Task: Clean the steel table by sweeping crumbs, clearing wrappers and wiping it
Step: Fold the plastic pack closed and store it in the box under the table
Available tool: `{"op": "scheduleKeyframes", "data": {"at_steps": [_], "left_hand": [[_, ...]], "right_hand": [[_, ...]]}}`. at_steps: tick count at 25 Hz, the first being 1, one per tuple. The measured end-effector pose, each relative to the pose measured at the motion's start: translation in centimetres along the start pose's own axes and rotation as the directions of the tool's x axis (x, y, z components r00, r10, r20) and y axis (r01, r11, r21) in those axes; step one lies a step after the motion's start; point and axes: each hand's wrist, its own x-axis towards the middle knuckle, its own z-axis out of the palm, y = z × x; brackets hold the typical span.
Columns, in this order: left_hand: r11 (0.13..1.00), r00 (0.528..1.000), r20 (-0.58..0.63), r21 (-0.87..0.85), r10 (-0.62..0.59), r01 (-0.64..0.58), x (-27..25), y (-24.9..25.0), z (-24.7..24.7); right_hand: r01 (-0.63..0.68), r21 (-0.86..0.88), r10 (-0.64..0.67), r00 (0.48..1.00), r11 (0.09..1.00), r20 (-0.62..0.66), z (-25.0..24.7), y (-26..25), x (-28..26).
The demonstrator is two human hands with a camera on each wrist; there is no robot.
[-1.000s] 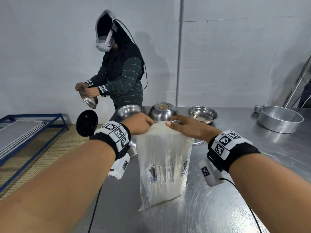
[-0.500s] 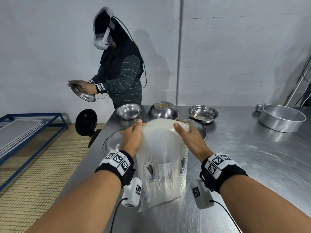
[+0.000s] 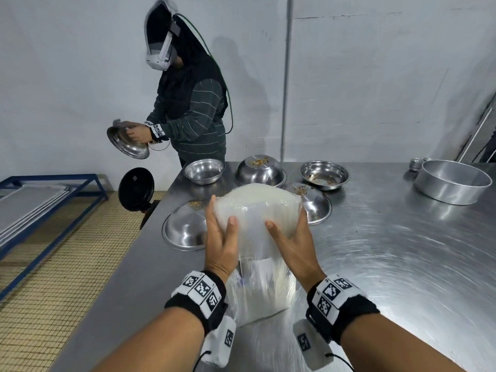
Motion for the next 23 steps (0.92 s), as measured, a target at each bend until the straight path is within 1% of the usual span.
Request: {"op": "scheduleKeyframes", "data": {"at_steps": [3, 7, 10, 14, 18, 23], "left_hand": [[1.0, 1.0, 0.004, -0.018, 0.009, -0.009, -0.8, -0.7, 0.5], [1.0, 1.0, -0.002, 0.015, -0.027, 0.027, -0.4, -0.7, 0.8], [0.998, 0.998, 0.017, 0.033, -0.058, 0.058, -0.1, -1.4, 0.8], [0.997, 0.998, -0.007, 0.033, -0.062, 0.063, -0.7, -1.8, 1.1], [0.996, 0.997, -0.052, 0.068, -0.054, 0.057, -1.3, -0.8, 1.5], [0.991, 0.996, -0.08, 0.125, -0.033, 0.043, -2.3, 2.9, 0.2]], "right_hand": [[-0.012, -0.029, 0.012, 1.0, 1.0, -0.007, 0.4, -0.1, -0.5], [-0.046, -0.033, 0.046, 0.999, 0.998, 0.014, 0.4, 0.1, 0.1], [-0.073, -0.044, 0.075, 0.996, 0.996, 0.044, 0.0, 1.2, 0.5], [-0.089, -0.089, 0.094, 0.994, 0.992, 0.048, -0.1, 2.5, -0.2], [-0.071, -0.084, 0.072, 0.997, 0.994, 0.013, -0.1, 2.0, -1.1], [-0.053, -0.052, 0.056, 0.997, 0.997, 0.046, 0.2, -0.9, -2.0]]}}
